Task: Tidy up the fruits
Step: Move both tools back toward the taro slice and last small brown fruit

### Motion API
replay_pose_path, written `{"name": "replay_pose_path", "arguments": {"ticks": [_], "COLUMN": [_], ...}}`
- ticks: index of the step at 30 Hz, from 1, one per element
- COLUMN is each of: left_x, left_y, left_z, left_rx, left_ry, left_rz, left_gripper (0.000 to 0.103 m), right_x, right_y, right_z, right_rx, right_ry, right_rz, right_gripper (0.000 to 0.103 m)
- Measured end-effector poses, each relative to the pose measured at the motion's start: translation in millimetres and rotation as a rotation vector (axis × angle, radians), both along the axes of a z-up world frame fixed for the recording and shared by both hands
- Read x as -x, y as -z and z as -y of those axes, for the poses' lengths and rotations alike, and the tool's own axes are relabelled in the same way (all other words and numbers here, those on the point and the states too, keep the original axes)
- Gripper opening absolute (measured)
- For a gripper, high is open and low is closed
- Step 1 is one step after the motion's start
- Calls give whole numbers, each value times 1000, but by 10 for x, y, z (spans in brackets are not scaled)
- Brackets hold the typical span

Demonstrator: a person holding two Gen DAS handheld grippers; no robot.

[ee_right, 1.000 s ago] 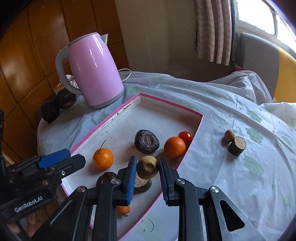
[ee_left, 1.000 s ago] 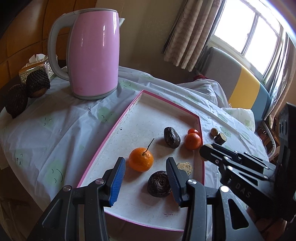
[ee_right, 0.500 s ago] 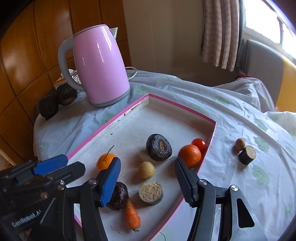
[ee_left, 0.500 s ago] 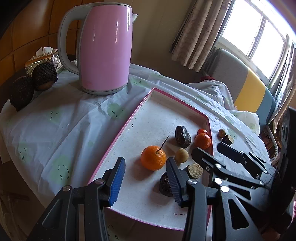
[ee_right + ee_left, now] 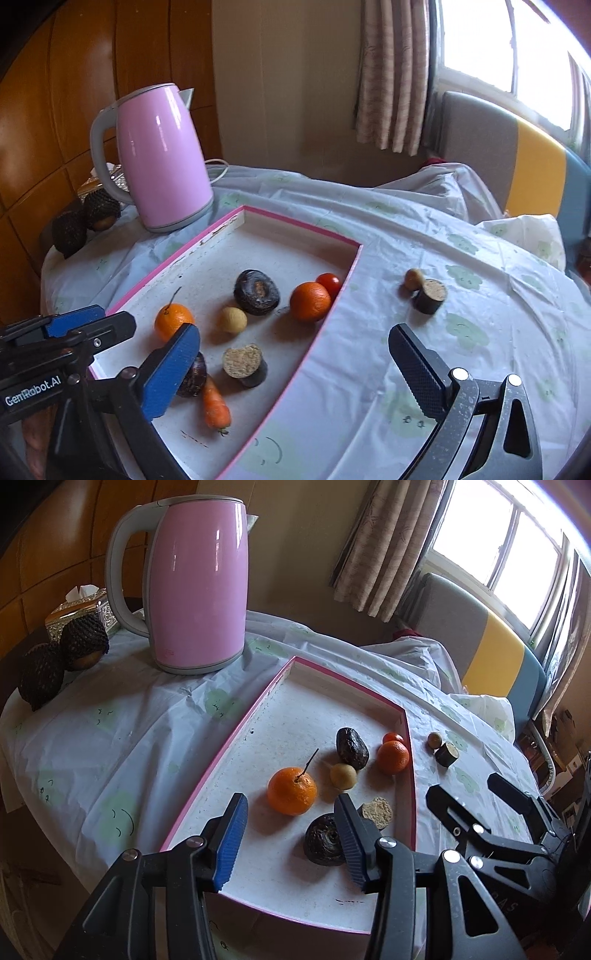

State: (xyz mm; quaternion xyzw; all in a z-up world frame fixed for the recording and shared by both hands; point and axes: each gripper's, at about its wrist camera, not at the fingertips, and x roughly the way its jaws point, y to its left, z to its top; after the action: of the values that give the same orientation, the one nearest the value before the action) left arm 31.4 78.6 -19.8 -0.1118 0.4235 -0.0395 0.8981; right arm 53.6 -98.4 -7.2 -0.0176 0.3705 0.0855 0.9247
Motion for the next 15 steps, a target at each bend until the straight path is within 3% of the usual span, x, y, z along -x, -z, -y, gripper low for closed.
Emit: {"name": "replay_pose_path", "arguments": {"ticks": [9, 15], "left_x": [39, 45], "left_y": [-26, -27], "left_z": [127, 227], "left_rx": [-18, -33], "left_ry": [34, 61], "left_rz": [6, 2], "left_gripper": [49, 49], "right_x": [44, 125], "right_y": [38, 96], "right_z": [392, 516], "right_rx": [-56, -53], "right_ry": [174, 184], "right_rz": [-30, -49], "right_gripper": [103, 102]}}
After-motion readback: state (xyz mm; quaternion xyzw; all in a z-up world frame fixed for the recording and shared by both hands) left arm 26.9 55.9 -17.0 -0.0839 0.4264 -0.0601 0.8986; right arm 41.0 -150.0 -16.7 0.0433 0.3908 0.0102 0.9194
